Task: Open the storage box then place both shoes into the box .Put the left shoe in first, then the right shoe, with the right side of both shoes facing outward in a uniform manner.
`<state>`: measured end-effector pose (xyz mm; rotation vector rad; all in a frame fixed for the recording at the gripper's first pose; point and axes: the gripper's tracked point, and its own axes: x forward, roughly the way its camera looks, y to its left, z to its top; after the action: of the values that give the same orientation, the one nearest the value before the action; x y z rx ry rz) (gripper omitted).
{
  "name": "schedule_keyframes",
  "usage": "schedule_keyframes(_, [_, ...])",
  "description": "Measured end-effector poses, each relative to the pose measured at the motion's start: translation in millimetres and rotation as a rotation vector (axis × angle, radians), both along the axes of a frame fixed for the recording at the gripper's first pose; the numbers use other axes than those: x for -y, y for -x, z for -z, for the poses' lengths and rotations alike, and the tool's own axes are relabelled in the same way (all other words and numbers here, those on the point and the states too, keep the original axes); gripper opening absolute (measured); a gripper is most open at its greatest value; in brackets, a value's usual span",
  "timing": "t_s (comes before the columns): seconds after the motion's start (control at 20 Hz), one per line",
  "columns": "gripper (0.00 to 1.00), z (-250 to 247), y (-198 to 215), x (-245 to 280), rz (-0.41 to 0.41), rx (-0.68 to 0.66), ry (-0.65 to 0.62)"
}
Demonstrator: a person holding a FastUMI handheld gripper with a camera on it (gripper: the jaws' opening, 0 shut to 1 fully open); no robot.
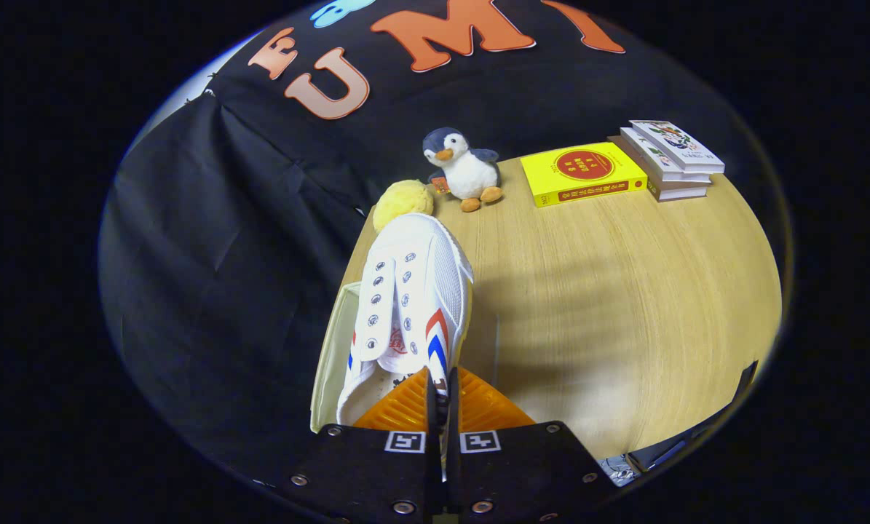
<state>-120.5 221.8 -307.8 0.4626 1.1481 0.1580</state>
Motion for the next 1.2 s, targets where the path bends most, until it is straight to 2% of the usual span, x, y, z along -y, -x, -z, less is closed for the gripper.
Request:
schedule_keyframes(0.25, [0.03,11.8,7.8,-45.3,-0.046,-0.041,0.032])
schedule_keyframes(0.4, [0.03,24.7,15.2,-57.6,-0.040,-0.089,0.074])
schedule_keyframes(0.6, [0.04,34.1,17.8,-47.9,-0.022,-0.116,0.195])
schedule_keyframes(0.8, [0.04,34.4,20.7,-49.7,0.003,-0.152,0.208])
schedule_keyframes(1.2, [0.04,41.4,34.8,-41.4,-0.023,-0.165,0.218])
